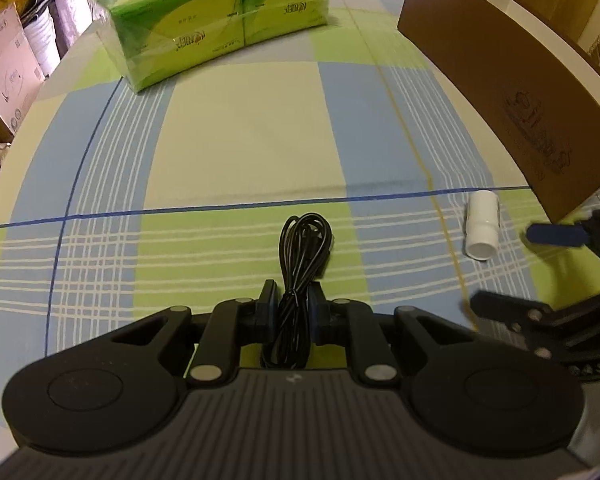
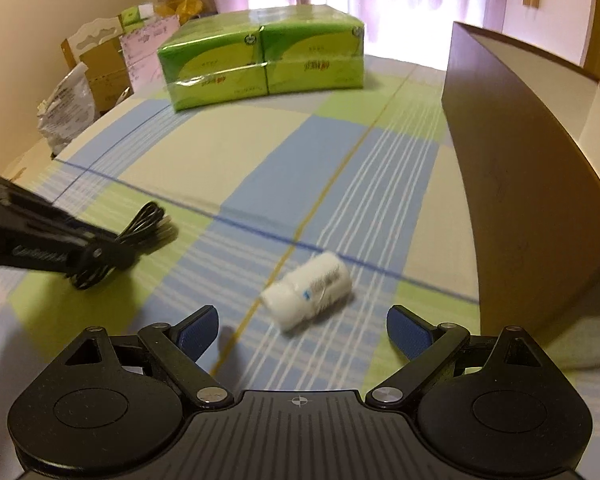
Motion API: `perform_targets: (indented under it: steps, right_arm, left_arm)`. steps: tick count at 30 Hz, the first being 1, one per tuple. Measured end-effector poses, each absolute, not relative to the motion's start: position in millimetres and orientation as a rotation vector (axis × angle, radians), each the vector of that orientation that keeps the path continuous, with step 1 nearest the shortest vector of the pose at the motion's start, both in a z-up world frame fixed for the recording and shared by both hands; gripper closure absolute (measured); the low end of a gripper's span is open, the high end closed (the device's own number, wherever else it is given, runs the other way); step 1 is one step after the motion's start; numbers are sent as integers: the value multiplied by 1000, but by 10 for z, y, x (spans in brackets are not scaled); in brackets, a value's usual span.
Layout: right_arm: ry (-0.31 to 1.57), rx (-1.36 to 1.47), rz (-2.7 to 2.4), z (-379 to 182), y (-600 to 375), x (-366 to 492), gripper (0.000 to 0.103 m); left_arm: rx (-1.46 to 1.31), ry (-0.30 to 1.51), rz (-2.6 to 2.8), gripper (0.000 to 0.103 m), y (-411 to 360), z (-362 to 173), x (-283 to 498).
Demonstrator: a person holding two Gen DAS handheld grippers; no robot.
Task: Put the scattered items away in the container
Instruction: 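Grasp the black USB cable with the left gripper while the right grasps the white pill bottle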
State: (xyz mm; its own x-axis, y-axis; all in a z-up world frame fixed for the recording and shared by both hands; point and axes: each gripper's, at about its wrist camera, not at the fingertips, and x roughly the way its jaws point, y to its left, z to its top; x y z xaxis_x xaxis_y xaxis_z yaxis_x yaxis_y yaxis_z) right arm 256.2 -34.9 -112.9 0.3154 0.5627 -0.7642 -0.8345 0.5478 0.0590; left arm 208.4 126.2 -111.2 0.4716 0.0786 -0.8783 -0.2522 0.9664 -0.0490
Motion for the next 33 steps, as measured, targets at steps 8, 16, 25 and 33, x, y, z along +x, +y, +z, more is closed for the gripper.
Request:
perform_targets:
  steps: [8, 16, 25, 33]
  right_arm:
    - [750, -456, 1006, -1197, -245, 2603, 34]
    - [760, -465, 1026, -1175, -247, 2584, 49]
    - [790, -467, 1015, -1139, -516, 2386, 49]
    - [803, -474, 1025, -1114, -724, 2192, 49]
  left_arm:
    - [-195, 1059, 205, 90, 1297, -1109, 2096]
    - [-178, 1058, 217, 90, 1250, -1126, 2100]
    - [-164, 1066, 220, 90, 1193, -1130, 2044]
    - [-140, 1075, 218, 90, 1061, -1126, 1957]
